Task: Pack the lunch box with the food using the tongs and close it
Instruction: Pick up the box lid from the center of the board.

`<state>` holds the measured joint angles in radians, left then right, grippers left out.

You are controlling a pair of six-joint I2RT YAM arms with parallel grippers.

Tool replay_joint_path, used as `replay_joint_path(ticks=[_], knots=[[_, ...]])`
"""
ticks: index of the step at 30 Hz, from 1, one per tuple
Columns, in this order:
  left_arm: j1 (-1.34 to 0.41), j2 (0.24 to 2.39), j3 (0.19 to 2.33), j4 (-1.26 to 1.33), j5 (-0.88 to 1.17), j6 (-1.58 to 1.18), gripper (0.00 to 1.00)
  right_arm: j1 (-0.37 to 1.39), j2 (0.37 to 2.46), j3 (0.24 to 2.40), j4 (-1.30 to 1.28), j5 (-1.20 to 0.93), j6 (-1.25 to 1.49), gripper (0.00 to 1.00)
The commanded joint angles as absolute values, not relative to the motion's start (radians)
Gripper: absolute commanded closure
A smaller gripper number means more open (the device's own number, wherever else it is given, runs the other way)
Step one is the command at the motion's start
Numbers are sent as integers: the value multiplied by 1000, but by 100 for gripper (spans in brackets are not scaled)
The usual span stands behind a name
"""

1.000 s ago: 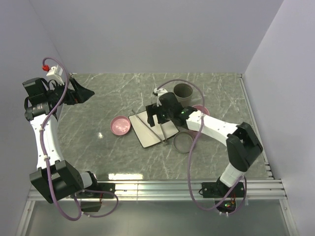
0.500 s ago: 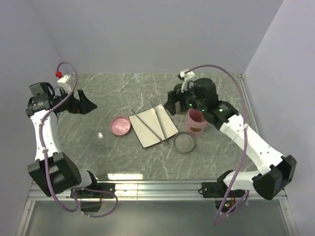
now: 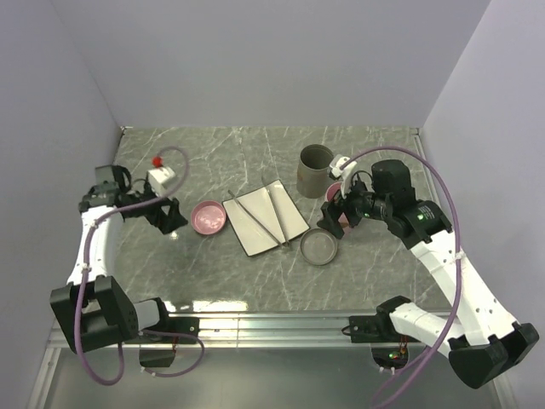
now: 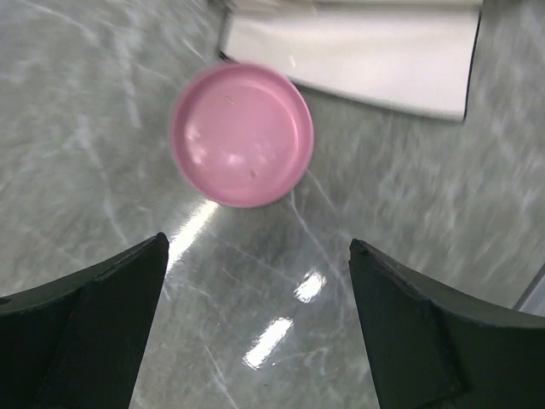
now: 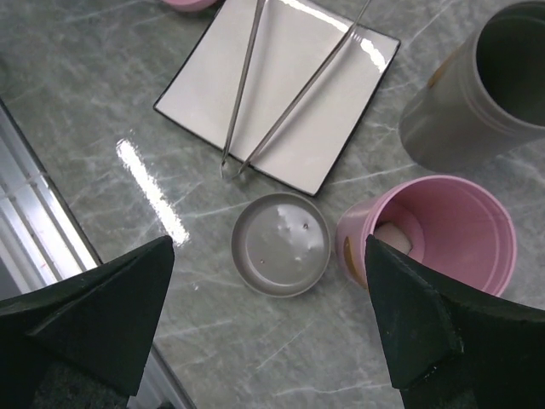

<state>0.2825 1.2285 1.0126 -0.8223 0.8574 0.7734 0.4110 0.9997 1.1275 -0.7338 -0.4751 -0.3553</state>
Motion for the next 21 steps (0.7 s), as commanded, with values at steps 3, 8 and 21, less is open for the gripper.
replay_joint_path(ticks=[3,8,21], knots=[[198,1229,868,-790,724,1241,11,397,994,1124,-785,-525,-374,0],[127,1343,882,-772,681,1334,24,394,985,1131,-779,-518,-316,0],[-71,1488,864,-624,451,1330,30,342,986,1147,-776,-512,-256,0]])
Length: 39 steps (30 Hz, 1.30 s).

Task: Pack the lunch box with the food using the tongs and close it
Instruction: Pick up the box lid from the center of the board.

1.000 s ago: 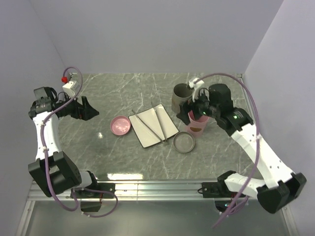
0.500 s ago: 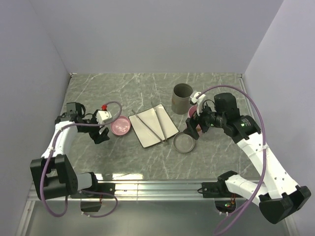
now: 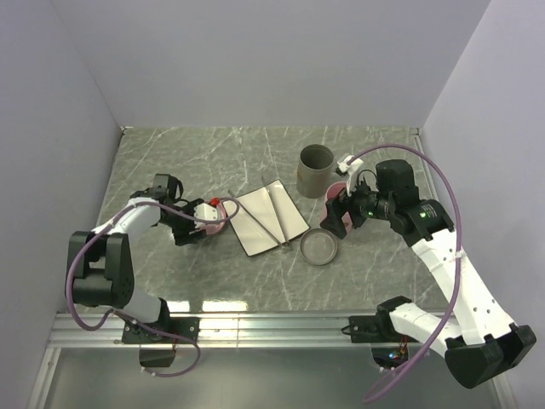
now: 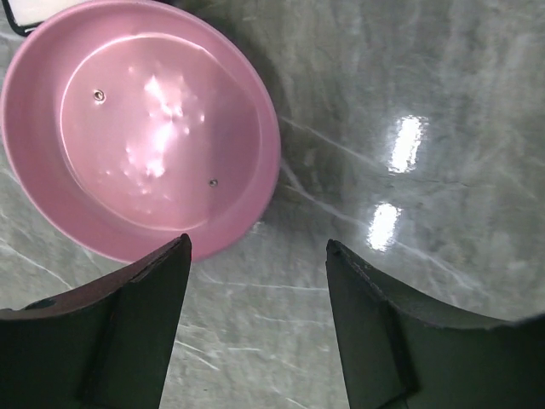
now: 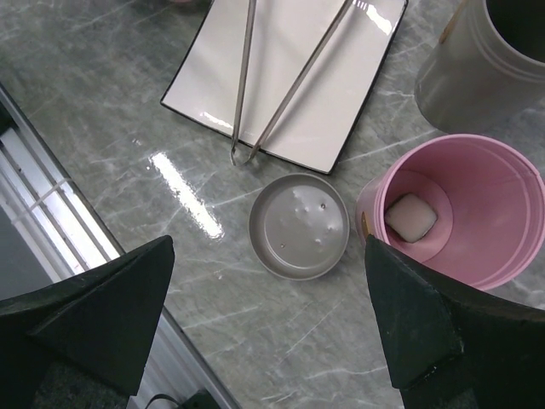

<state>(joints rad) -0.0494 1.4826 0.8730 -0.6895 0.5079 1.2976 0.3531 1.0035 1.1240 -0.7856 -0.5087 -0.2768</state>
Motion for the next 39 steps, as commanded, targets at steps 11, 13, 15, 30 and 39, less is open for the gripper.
replay_joint_path(ticks=[11,13,15,30,39], knots=[[-110,1546,865,-612,416,1408,37,333,1009,1152,-781,-515,-249,0],[-120,1551,861,-604,402,1422,39,330,1014,1157,-779,-512,-247,0],[-127,1554,848,-577,399,1428,42,327,1020,1161,-776,-509,-241,0],[-161,1497,860,-704,445,1387,94,236,1083,1210,-701,-561,-138,2],[-161,1309,1103,-1020,768,1168,100,181,1097,1264,-591,-607,-74,0]])
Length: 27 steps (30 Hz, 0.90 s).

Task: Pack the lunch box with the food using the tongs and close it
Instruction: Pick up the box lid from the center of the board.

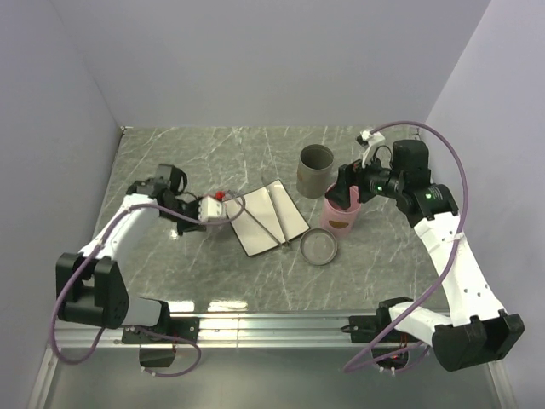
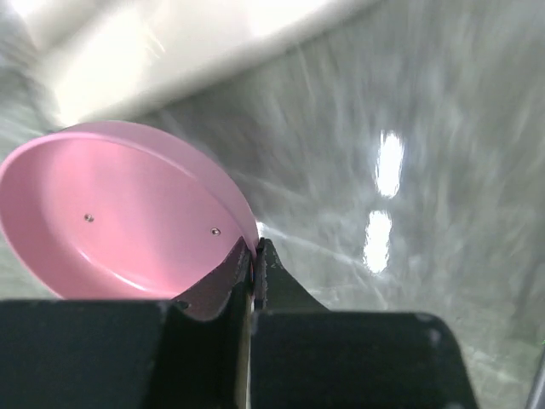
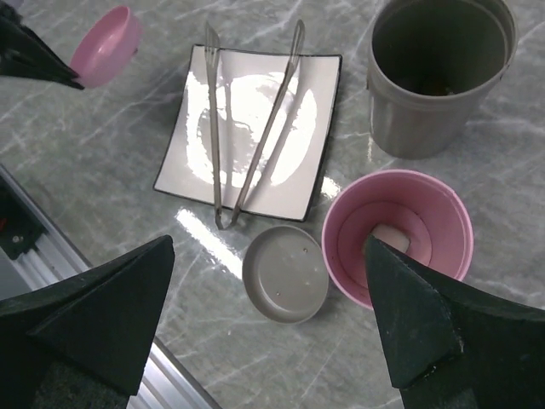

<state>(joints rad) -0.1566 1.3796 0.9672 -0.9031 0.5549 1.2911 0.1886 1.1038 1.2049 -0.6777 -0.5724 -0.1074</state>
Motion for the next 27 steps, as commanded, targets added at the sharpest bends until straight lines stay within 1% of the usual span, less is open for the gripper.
replay_joint_path(ticks=[1,2,3,4,6,7,8,9,10,11,13,14,16,17,18,19,20,21,23,24,26,27], knots=[[-161,1301,1185,-1023,869,1114,100,179,1117,1293,-601,-623,-72,0],[-161,1302,1224,-1023,921,988,100,179,1130,1307,-607,-630,-69,0],[-163,1305,1262,-1019,969,927,100,176,1143,1322,-607,-634,-64,0],[-161,1310,1314,-999,1083,873,100,173,1161,1342,-600,-637,-49,0],[-160,1295,1327,-903,1182,653,100,170,1177,1362,-589,-641,-29,0],[-160,1279,1292,-723,1228,558,100,164,1193,1385,-581,-647,-5,0],[-160,1258,1255,-599,1302,331,100,161,1201,1394,-575,-664,-2,0],[-160,1203,1205,-440,1321,166,99,158,1207,1400,-568,-673,58,0],[-160,1171,1083,-10,1319,-18,100,156,1216,1402,-537,-679,87,0],[-160,1145,1025,184,1292,-340,99,153,1219,1401,-516,-701,118,0],[-161,1095,944,523,1238,-530,100,147,1230,1381,-447,-738,221,0],[-163,1091,934,594,1189,-642,100,147,1235,1368,-419,-774,263,0],[-164,1074,925,676,1141,-725,100,146,1250,1333,-317,-820,409,0],[-173,1066,925,719,1120,-727,100,146,1256,1318,-275,-840,466,0],[-179,1046,930,716,1077,-716,100,146,1272,1286,-180,-873,608,1],[-187,1036,937,712,1062,-683,99,146,1279,1266,-123,-886,685,2],[-199,1017,940,697,1040,-661,98,146,1287,1244,-60,-899,769,5],[-204,1009,949,686,1001,-638,97,146,1296,1189,84,-922,957,8],[-216,988,954,696,970,-583,95,155,1298,1132,251,-920,1140,13],[-221,986,959,699,954,-566,95,172,1301,1108,359,-902,1264,14],[-225,989,957,730,963,-548,95,198,1311,1124,406,-887,1352,15],[-227,992,954,732,975,-540,96,224,1324,1167,411,-879,1361,15]])
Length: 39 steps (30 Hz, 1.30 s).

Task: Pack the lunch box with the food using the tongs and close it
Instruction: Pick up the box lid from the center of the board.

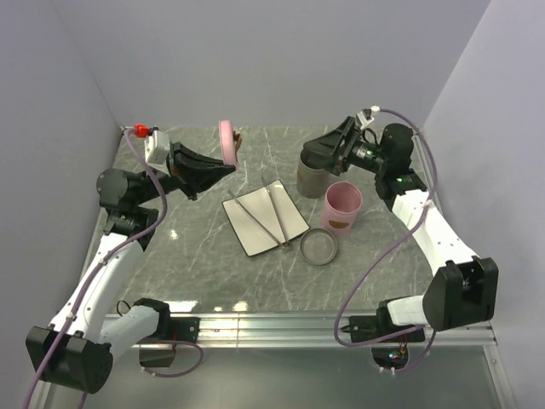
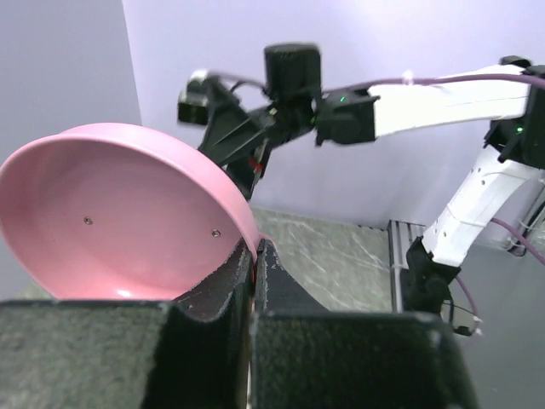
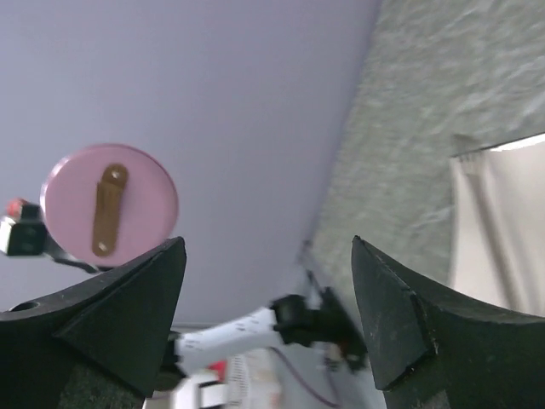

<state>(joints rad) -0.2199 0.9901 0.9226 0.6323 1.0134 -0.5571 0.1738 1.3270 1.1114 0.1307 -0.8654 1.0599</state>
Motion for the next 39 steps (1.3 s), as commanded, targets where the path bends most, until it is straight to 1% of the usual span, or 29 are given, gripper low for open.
replay_joint_path(ticks=[1,3,6,10,15,22,29,36,39], knots=[[-229,992,956,721,989,-507,96,242,1330,1193,397,-858,1361,15],[-241,999,977,649,996,-454,97,297,1356,1268,356,-836,1353,16],[-258,1005,1005,608,996,-393,96,354,1405,1327,354,-808,1377,16],[-273,1015,1028,588,973,-379,96,428,1462,1356,363,-785,1413,17],[-290,1035,1046,557,971,-345,97,497,1509,1382,396,-773,1433,21],[-305,1043,1048,523,983,-304,97,522,1542,1411,457,-778,1457,30],[-311,1048,1051,503,980,-282,98,520,1532,1379,520,-778,1506,33],[-327,1058,1055,479,997,-255,98,535,1543,1393,528,-778,1514,34],[-328,1065,1065,463,999,-244,98,546,1545,1387,528,-778,1516,37]])
